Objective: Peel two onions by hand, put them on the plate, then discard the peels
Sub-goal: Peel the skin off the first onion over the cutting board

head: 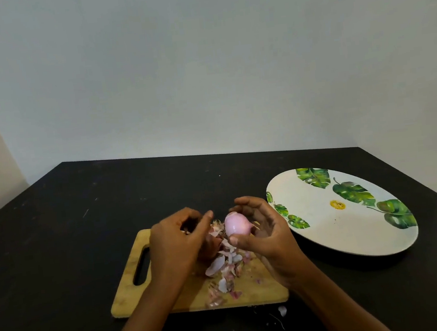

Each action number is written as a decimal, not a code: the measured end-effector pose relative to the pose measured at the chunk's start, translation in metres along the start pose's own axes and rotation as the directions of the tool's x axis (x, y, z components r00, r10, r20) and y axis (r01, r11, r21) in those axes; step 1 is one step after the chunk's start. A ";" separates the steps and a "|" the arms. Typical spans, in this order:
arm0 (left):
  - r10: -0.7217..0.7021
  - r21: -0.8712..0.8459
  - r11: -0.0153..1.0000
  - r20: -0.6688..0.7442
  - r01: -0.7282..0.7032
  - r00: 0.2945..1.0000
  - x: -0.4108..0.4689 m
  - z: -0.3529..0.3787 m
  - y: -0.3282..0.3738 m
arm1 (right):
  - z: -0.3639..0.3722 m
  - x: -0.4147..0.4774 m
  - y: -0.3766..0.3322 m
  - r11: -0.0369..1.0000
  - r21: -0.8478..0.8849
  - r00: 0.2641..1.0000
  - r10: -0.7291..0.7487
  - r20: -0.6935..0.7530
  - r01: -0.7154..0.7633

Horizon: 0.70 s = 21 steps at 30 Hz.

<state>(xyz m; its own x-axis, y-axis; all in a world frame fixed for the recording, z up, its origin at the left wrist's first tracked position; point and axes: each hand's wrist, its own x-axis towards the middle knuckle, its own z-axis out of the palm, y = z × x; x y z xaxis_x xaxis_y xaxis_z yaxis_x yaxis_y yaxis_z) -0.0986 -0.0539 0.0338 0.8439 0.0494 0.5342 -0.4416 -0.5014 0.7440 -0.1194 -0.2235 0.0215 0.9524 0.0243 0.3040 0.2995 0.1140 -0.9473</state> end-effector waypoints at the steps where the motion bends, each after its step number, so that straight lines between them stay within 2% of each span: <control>1: 0.020 0.013 1.000 0.037 -0.021 0.999 -0.002 0.003 0.001 | -0.001 0.000 0.001 1.000 -0.017 1.000 -0.012 -0.006 0.012; 5: 0.075 -0.061 0.996 0.089 -0.070 0.993 -0.005 0.006 0.004 | -0.002 0.001 0.004 0.993 -0.113 0.999 -0.045 0.012 0.046; 10: 0.087 -0.191 0.980 0.129 -0.061 0.988 -0.006 0.004 0.012 | -0.001 0.001 0.011 0.980 -0.167 0.993 -0.104 0.056 0.112; 14: 0.103 -0.158 0.984 0.115 -0.085 0.988 -0.006 0.004 0.008 | -0.002 0.000 0.015 0.968 -0.220 0.991 -0.110 0.076 0.125; 18: 0.197 -0.096 0.978 0.141 -0.184 0.970 -0.008 0.002 0.005 | -0.001 -0.001 0.017 0.936 -0.317 0.987 -0.130 0.094 0.154; 21: 0.260 -0.003 0.965 0.149 -0.263 0.954 -0.007 0.002 0.004 | 0.000 -0.003 0.017 0.936 -0.327 0.990 -0.102 0.095 0.128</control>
<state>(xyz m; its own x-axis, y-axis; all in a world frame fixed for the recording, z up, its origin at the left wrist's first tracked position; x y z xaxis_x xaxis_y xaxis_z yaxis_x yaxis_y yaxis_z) -0.1057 -0.0582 0.0325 0.7356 -0.2117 0.6435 -0.6486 -0.4943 0.5788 -0.1166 -0.2216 0.0042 0.9071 0.1073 0.4069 0.4208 -0.2155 -0.8812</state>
